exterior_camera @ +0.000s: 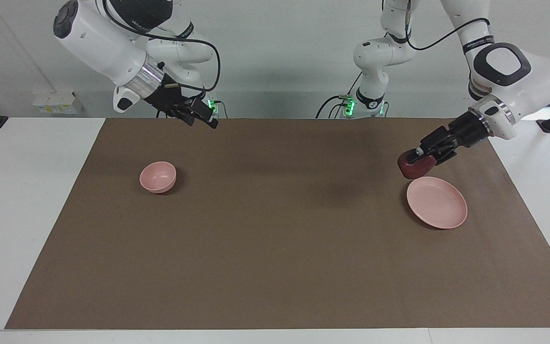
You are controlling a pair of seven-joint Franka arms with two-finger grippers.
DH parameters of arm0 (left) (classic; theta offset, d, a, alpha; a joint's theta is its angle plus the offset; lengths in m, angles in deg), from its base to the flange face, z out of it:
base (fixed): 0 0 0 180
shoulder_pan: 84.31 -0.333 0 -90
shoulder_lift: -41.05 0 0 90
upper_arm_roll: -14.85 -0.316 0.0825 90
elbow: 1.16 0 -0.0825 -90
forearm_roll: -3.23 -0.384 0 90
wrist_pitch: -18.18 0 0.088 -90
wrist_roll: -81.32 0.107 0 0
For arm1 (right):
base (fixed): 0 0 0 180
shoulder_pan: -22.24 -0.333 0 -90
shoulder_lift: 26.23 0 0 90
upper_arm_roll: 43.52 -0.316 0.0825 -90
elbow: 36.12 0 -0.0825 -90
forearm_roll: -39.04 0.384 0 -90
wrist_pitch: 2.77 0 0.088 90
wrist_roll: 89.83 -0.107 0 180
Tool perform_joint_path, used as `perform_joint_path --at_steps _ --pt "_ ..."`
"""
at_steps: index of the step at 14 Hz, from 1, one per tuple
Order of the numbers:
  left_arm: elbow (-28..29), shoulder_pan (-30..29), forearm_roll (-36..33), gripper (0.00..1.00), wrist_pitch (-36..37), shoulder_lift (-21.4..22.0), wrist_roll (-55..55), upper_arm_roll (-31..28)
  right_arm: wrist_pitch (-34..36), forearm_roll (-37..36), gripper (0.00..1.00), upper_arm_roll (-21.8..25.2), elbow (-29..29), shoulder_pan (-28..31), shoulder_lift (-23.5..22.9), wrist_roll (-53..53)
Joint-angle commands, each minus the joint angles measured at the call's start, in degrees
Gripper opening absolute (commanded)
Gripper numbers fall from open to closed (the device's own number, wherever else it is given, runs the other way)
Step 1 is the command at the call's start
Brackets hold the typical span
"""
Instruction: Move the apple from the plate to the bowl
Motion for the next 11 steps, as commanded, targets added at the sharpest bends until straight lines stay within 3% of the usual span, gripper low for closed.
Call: perform_joint_path --at_steps 1,7,11 --pt "1.89 0.59 6.25 0.0 2.7 2.81 0.88 -0.32 -4.27 2.02 1.0 -0.18 -1.27 -2.59 0.62 -6.89" --pt "5.23 3.39 15.4 0.0 5.79 5.81 3.34 -0.23 -10.17 4.92 1.0 -0.09 -1.27 -8.56 0.09 -25.6" --pt "6.46 7.87 16.38 0.0 5.0 6.77 3.52 -0.41 -15.08 6.94 1.0 -0.1 -1.18 -11.12 0.01 -37.03"
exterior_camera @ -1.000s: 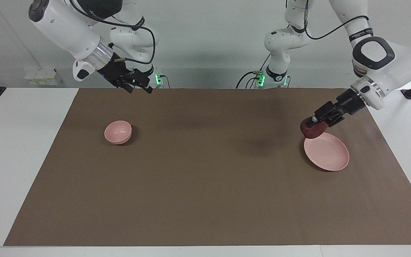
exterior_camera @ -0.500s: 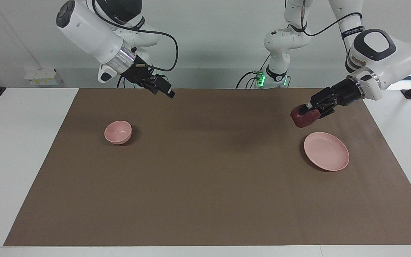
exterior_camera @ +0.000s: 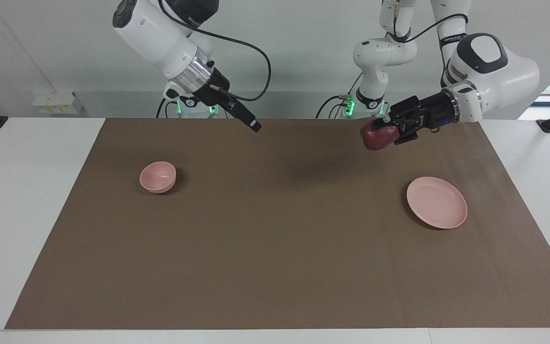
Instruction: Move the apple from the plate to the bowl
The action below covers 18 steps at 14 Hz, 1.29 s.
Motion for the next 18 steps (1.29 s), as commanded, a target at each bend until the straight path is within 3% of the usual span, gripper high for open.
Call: perform_joint_path --at_steps 1,9,18 --pt "2.76 2.95 1.74 0.0 -0.57 2.55 1.19 -0.98 -4.11 2.33 1.0 -0.05 -0.56 -1.74 0.16 -7.65" --pt "3.55 9.19 4.9 0.0 -4.61 3.08 2.06 -0.8 -13.08 1.36 1.0 -0.05 -0.12 -9.48 -1.85 -29.72" --pt "4.87 12.89 5.43 0.0 -6.37 4.13 2.25 -0.8 -16.43 4.7 1.0 -0.4 -0.65 -14.23 -4.58 -29.92"
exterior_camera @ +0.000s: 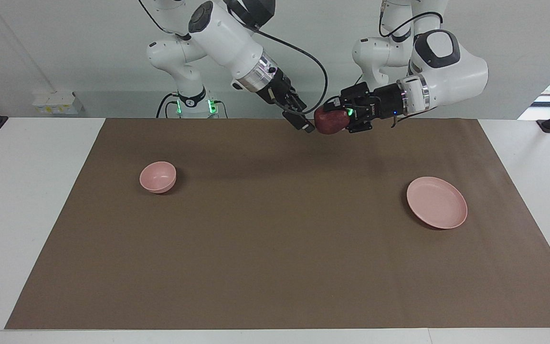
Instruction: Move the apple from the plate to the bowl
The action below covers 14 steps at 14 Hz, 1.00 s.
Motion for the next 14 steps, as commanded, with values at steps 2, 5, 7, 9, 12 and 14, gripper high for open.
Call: perform_joint_path --at_steps 2,5,7,9,12,14 --pt "3.17 2.25 1.66 0.0 -2.19 2.71 1.07 -0.74 -1.18 2.84 1.0 -0.21 -0.33 -0.38 -0.18 -0.06" --pt "4.32 2.34 1.66 0.0 -2.02 3.59 1.16 -0.65 -1.36 5.92 1.0 -0.21 -0.25 0.06 -0.18 0.73" --pt "4.32 2.34 1.66 0.0 -2.02 3.59 1.16 -0.65 -2.32 9.17 1.0 -0.21 -0.25 0.15 -0.44 0.73" --pt "4.23 2.34 1.66 0.0 -1.58 3.59 1.16 -0.65 -2.5 9.27 1.0 -0.21 -0.25 -0.29 -0.35 0.29" --pt "4.23 2.34 1.66 0.0 -1.32 3.59 1.16 -0.65 -3.03 9.27 0.72 -0.21 0.19 -0.64 -0.44 0.64" --pt "4.23 2.34 1.66 0.0 -1.14 3.59 1.16 -0.65 -4.86 9.18 0.16 -0.3 0.72 -1.78 -0.53 0.2"
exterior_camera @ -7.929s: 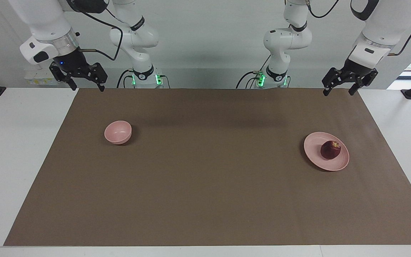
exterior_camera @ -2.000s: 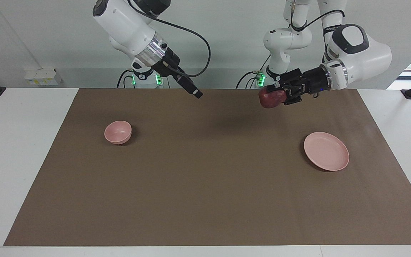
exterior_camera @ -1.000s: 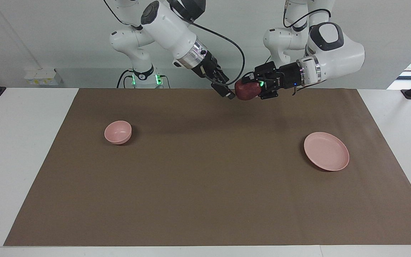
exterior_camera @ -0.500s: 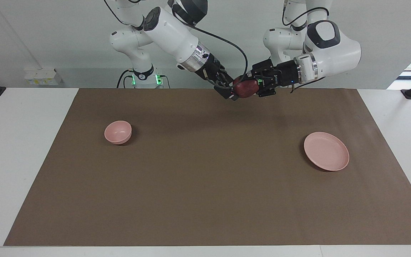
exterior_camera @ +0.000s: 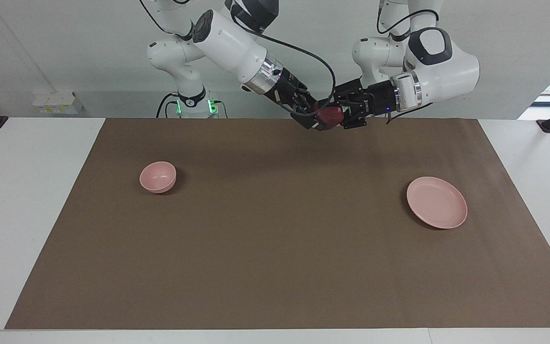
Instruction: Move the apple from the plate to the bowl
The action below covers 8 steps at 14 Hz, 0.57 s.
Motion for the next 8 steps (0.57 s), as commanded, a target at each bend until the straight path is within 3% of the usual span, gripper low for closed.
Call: perform_joint_path --at_steps 1,6,7,8 --pt "1.81 1.0 1.61 0.0 -0.79 1.71 0.79 -0.54 -2.93 1.54 0.0 -0.3 0.63 -1.26 -0.15 0.11" --pt "1.37 1.0 1.43 0.02 -0.61 2.15 -0.96 -0.63 -2.94 1.54 0.0 -0.21 0.63 -1.27 -0.15 0.2" --pt "1.37 0.91 1.34 0.1 -0.53 2.15 -1.4 -0.54 -2.94 1.46 0.0 -0.21 0.63 -1.27 -0.15 0.2" --pt "1.2 1.0 1.08 0.38 -0.61 2.15 -2.11 -0.54 -2.94 1.37 0.0 -0.21 0.63 -1.18 -0.15 0.29"
